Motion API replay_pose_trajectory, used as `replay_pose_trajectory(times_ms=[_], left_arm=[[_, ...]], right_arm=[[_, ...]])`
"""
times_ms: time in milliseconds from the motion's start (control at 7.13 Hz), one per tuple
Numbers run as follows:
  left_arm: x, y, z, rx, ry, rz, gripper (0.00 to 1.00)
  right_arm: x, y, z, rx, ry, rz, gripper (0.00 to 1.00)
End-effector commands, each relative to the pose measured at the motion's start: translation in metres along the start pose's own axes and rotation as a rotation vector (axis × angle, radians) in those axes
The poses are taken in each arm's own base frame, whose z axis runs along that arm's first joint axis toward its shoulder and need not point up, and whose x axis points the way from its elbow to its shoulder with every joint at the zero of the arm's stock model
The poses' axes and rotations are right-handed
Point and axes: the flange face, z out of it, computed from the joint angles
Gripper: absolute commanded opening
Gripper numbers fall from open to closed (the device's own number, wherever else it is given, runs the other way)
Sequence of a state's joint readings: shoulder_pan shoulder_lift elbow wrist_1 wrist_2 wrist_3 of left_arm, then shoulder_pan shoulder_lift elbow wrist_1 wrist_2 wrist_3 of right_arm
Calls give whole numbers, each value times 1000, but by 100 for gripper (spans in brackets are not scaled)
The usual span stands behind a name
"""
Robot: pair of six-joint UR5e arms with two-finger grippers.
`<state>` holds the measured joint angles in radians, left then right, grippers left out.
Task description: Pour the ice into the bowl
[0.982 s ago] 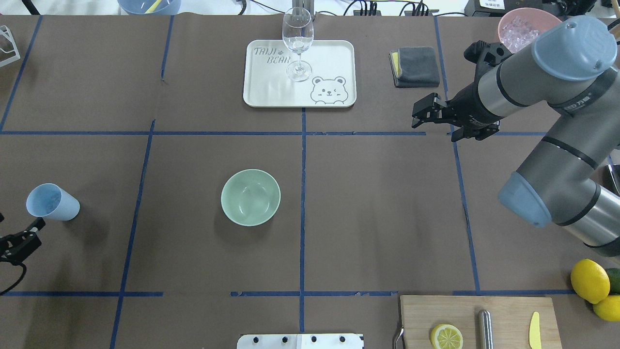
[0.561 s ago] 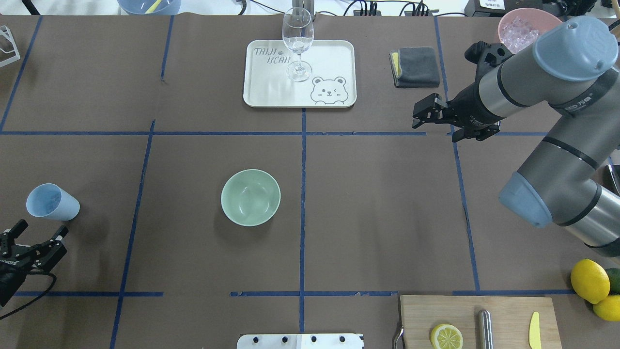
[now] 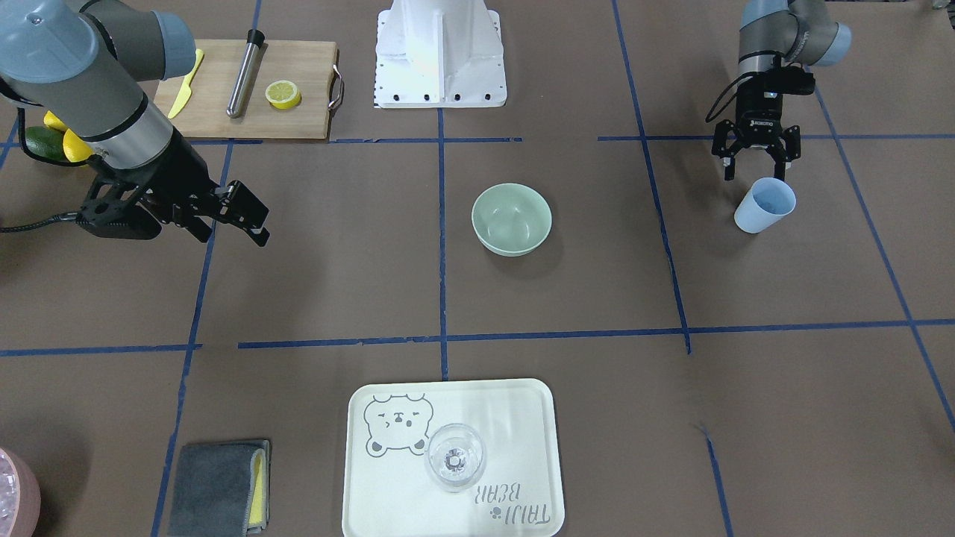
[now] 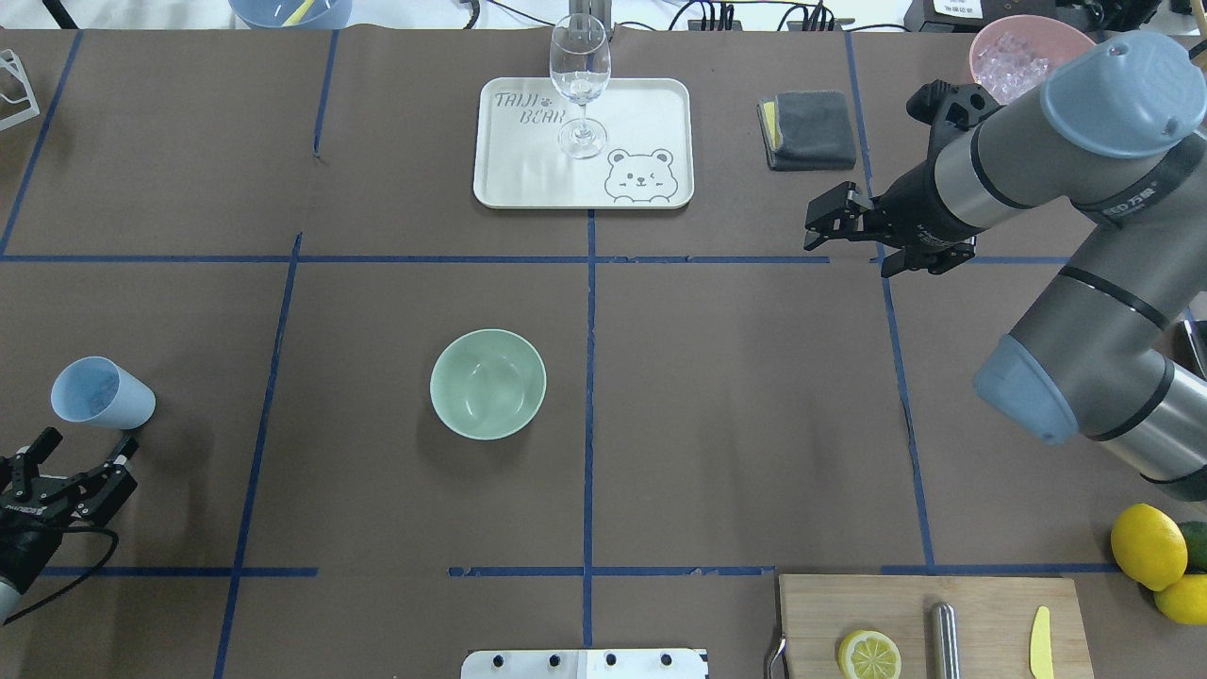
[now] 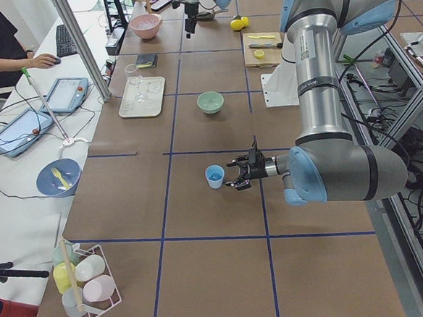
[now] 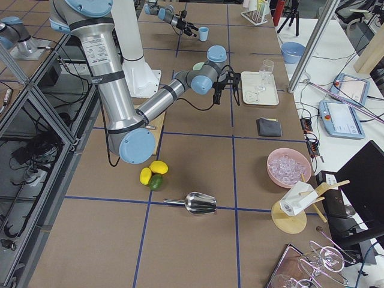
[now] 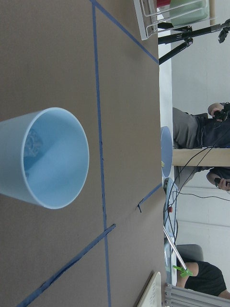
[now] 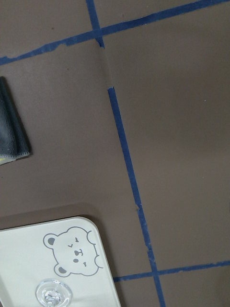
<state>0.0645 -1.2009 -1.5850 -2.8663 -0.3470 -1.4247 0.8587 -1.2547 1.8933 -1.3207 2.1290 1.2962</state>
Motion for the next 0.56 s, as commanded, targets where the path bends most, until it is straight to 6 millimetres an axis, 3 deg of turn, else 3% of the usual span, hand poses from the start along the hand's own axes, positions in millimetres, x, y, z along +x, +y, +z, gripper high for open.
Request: replay_pose_trajectory(times_ms=[0,421], left_arm=[[-3,5,4,39,-11,12,100],[-4,10,11,53,-26,20,100]], right_arm=[[1,0,0,0,0,0,100],[1,0,0,0,0,0,100]])
